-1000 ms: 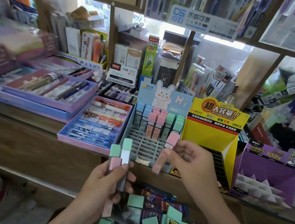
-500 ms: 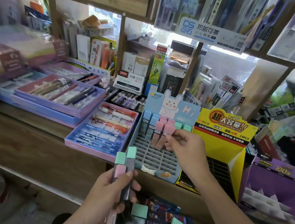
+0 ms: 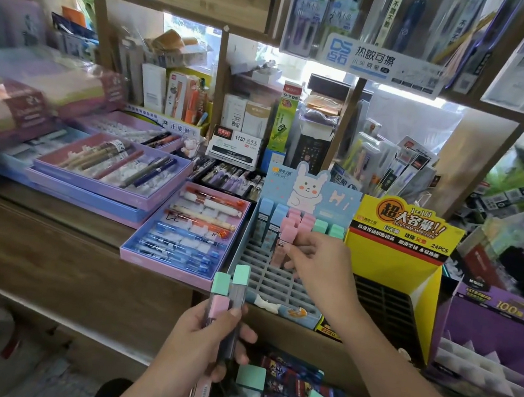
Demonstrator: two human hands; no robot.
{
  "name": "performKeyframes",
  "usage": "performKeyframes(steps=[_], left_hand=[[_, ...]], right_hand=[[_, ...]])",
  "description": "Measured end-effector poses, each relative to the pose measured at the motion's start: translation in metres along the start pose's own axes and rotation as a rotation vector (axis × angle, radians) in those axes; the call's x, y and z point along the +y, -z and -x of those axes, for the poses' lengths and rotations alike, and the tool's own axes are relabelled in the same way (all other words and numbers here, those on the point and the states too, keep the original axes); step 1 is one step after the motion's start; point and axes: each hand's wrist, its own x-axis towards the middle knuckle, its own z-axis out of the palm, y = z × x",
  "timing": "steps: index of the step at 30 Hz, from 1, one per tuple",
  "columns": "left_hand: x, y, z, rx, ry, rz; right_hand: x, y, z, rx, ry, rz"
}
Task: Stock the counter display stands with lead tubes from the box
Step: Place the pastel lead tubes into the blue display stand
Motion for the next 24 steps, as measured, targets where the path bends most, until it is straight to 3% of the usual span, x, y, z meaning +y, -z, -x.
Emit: performKeyframes(steps=[14, 20, 24], left_hand=[[0.003, -0.003, 0.003, -0.001, -0.049, 0.004], [0.004, -0.006, 0.004, -0.008, -0.068, -0.015], [0.004, -0.006, 0.005, -0.040, -0.077, -0.039]], right_hand=[[-0.003, 0.003, 0.024, 0.079, -0.068, -0.076], [-0.005, 0.006, 0.055, -0.305, -0.161, -0.352], [-0.003, 0.001, 0.061, -0.350, -0.217, -0.384]])
